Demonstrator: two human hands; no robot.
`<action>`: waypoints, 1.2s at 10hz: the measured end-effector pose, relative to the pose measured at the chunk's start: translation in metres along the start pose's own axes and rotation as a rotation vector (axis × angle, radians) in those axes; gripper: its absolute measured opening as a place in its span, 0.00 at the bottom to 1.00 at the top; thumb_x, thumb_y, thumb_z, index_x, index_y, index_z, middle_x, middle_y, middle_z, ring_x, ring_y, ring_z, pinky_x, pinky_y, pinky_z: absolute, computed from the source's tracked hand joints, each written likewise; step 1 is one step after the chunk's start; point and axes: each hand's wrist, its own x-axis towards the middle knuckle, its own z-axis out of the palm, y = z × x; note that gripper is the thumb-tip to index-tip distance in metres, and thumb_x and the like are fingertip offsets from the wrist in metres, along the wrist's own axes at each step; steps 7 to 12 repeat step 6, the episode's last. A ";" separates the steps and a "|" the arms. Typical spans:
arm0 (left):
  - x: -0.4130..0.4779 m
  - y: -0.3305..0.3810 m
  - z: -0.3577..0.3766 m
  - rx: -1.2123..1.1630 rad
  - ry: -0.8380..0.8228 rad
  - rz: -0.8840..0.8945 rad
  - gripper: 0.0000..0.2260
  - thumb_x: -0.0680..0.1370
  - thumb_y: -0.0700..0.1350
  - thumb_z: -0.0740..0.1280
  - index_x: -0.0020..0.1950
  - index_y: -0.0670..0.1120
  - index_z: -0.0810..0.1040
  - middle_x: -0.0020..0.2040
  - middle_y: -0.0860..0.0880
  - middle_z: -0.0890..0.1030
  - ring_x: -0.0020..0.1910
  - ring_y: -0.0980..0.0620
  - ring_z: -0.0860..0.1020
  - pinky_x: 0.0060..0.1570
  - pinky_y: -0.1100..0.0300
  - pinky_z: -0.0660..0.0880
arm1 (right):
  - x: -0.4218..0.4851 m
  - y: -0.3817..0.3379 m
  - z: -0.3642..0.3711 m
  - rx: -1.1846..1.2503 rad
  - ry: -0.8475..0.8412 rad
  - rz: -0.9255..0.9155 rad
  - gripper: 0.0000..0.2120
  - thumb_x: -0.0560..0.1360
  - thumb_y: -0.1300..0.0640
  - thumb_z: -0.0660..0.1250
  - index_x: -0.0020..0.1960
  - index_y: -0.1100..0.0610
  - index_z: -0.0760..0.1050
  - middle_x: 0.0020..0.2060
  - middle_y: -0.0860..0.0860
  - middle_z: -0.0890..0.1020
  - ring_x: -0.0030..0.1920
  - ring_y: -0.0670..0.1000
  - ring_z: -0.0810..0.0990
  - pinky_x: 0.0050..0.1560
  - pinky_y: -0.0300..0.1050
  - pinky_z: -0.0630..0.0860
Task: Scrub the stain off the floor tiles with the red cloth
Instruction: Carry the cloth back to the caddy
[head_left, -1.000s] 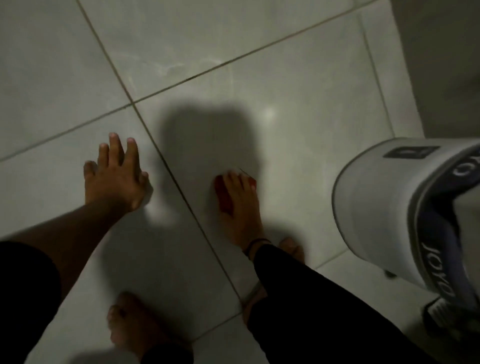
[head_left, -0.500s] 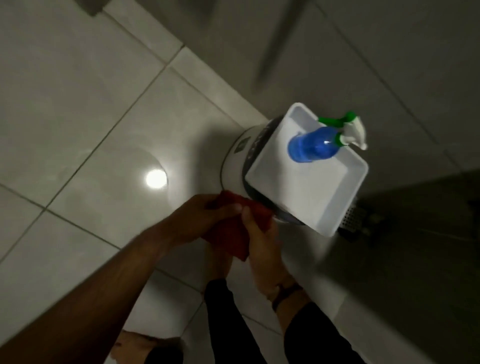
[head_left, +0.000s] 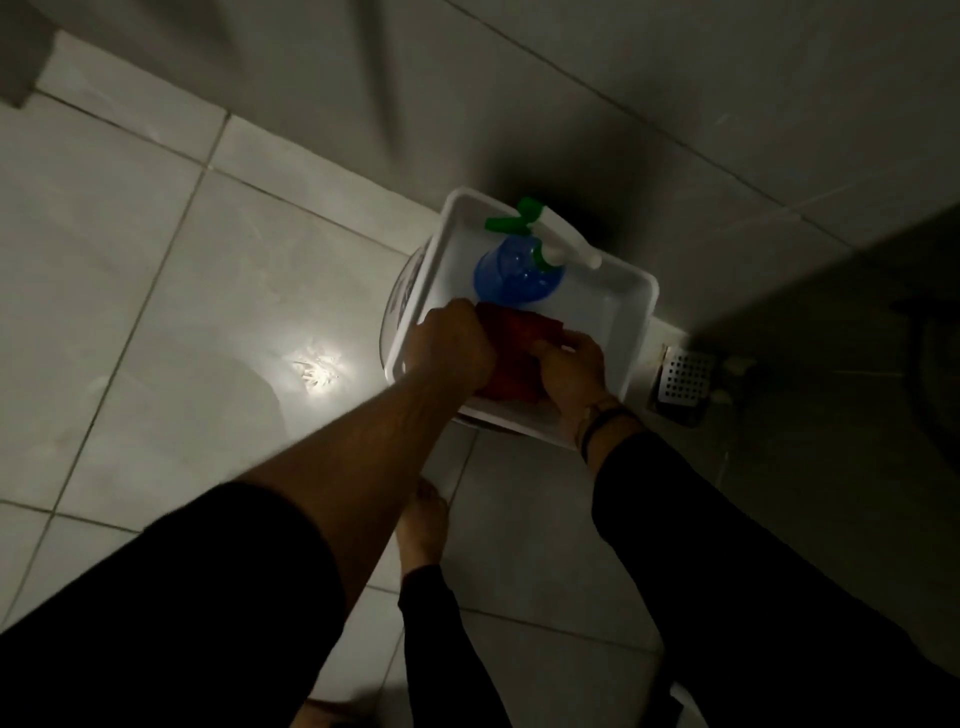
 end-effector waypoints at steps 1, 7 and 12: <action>0.010 0.001 0.011 0.082 0.032 -0.013 0.15 0.84 0.43 0.65 0.69 0.41 0.80 0.67 0.39 0.82 0.65 0.38 0.83 0.64 0.47 0.79 | 0.018 0.003 0.004 -0.079 -0.002 0.017 0.20 0.81 0.63 0.73 0.72 0.63 0.77 0.69 0.63 0.82 0.68 0.63 0.83 0.70 0.57 0.82; -0.023 -0.005 0.021 0.172 0.338 0.138 0.15 0.82 0.49 0.69 0.67 0.47 0.76 0.63 0.45 0.79 0.59 0.41 0.83 0.47 0.49 0.78 | 0.003 0.015 0.010 -0.304 0.271 -0.105 0.38 0.73 0.47 0.82 0.75 0.58 0.68 0.72 0.58 0.80 0.70 0.62 0.81 0.72 0.57 0.78; -0.023 -0.005 0.021 0.172 0.338 0.138 0.15 0.82 0.49 0.69 0.67 0.47 0.76 0.63 0.45 0.79 0.59 0.41 0.83 0.47 0.49 0.78 | 0.003 0.015 0.010 -0.304 0.271 -0.105 0.38 0.73 0.47 0.82 0.75 0.58 0.68 0.72 0.58 0.80 0.70 0.62 0.81 0.72 0.57 0.78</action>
